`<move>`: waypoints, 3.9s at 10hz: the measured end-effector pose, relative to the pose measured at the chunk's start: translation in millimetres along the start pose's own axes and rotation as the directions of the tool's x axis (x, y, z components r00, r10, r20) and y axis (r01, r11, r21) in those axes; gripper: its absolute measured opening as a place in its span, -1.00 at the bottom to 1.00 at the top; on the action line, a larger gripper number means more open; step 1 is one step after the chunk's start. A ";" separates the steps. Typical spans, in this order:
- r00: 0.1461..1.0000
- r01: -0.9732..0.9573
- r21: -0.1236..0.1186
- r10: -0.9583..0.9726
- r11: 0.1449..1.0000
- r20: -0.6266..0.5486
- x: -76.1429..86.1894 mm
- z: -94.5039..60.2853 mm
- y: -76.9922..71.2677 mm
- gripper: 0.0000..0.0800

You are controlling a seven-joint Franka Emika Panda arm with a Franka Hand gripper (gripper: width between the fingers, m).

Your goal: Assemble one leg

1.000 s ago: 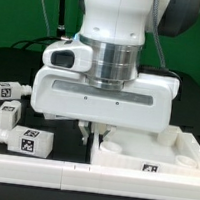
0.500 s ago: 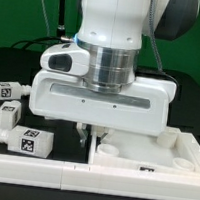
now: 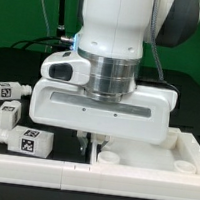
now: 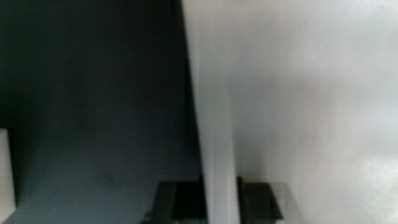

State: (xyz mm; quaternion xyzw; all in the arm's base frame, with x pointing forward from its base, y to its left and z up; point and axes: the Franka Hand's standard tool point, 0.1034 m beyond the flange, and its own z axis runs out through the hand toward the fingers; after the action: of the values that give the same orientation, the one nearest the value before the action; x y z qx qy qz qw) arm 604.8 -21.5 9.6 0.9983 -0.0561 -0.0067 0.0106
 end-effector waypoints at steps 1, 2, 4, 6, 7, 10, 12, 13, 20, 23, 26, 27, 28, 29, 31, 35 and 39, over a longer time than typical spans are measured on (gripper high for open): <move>1.000 -0.001 0.000 0.001 1.000 0.001 0.0 0.0 0.0 -0.84; 1.000 0.002 -0.001 -0.002 1.000 0.002 -0.2 0.0 0.5 -0.84; 1.000 0.003 0.000 -0.003 1.000 0.002 -0.4 0.2 0.0 -0.29; 1.000 0.003 0.000 -0.003 1.000 0.002 -0.4 0.2 -0.1 0.22; 1.000 0.003 0.000 -0.003 1.000 0.002 -0.4 0.2 -0.1 0.49; 0.999 0.040 0.012 -0.040 0.999 0.009 1.0 -20.0 8.8 0.62; 0.997 0.062 0.025 -0.063 0.998 0.034 -7.4 -55.1 36.6 0.62; 0.998 0.054 0.024 -0.055 0.998 0.031 -4.6 -64.8 43.9 0.62; 0.984 0.081 0.007 -0.081 0.997 0.159 -27.0 -63.7 112.0 0.62; 0.923 0.050 0.022 -0.054 0.999 0.381 -32.6 -62.8 124.8 0.62; 0.829 0.059 0.055 -0.080 0.997 0.554 -36.8 -49.5 131.7 0.62; 0.767 0.048 0.062 -0.076 0.997 0.637 -44.1 -45.3 138.6 0.62; 0.712 0.036 0.061 -0.069 0.997 0.699 -47.3 -42.3 144.2 0.62; 0.705 0.033 0.059 -0.065 0.998 0.706 -42.1 -39.3 147.3 0.62; 0.709 0.038 0.058 -0.068 0.998 0.702 -40.2 -37.5 145.8 0.62; 0.679 0.011 0.033 -0.032 0.999 0.733 -59.5 -27.8 145.9 0.62; 0.681 0.005 0.037 -0.030 0.999 0.732 -60.0 -25.3 145.9 0.62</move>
Offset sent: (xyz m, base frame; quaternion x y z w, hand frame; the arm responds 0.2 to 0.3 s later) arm 0.0000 0.0000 0.0000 0.0000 0.0000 0.0000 1.0000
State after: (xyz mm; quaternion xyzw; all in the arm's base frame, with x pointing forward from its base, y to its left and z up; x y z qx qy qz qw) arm 529.2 -159.2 38.8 0.9131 -0.0462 -0.4042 -0.0286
